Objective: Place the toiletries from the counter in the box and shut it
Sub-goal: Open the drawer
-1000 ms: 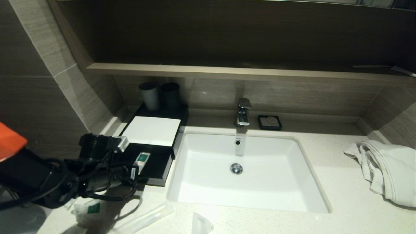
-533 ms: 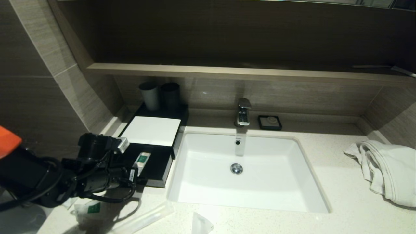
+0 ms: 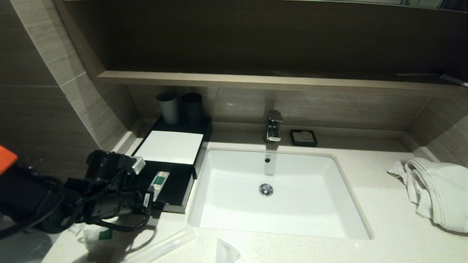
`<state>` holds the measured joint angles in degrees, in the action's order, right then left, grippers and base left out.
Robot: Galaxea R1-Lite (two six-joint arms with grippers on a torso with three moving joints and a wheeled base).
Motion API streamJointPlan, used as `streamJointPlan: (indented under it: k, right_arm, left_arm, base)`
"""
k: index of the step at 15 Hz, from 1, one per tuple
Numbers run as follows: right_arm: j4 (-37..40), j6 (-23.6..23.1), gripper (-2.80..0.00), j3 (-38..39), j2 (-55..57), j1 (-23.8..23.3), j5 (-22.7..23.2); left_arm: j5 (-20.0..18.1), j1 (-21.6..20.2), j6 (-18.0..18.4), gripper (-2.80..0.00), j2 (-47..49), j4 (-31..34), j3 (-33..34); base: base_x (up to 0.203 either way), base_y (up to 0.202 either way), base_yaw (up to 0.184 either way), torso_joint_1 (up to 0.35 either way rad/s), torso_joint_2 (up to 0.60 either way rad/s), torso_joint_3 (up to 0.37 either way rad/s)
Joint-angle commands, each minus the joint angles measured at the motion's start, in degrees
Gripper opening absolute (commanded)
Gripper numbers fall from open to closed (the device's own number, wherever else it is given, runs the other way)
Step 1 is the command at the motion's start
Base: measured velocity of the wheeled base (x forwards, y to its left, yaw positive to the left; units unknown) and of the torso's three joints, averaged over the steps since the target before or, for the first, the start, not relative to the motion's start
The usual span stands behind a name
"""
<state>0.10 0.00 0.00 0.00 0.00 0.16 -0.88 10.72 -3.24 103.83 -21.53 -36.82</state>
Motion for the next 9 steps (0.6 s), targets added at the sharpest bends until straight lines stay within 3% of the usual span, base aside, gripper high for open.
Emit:
streamJointPlan:
  k: [1,9]
  right_arm:
    - [-0.01,0.0,-2.8,0.0,0.0,0.0,0.02]
    - [-0.01,0.0,-2.8,0.0,0.0,0.0,0.02]
  left_arm:
    - [0.0,0.01,0.3,-2.8,-0.42,0.48,-0.01]
    - [0.0,0.0,2.35,-2.8,-1.43,4.59,-0.01]
  base:
    - [0.0,0.0,0.0,0.0,0.0,0.0]
    - [0.0,0.0,0.0,0.0,0.0,0.0]
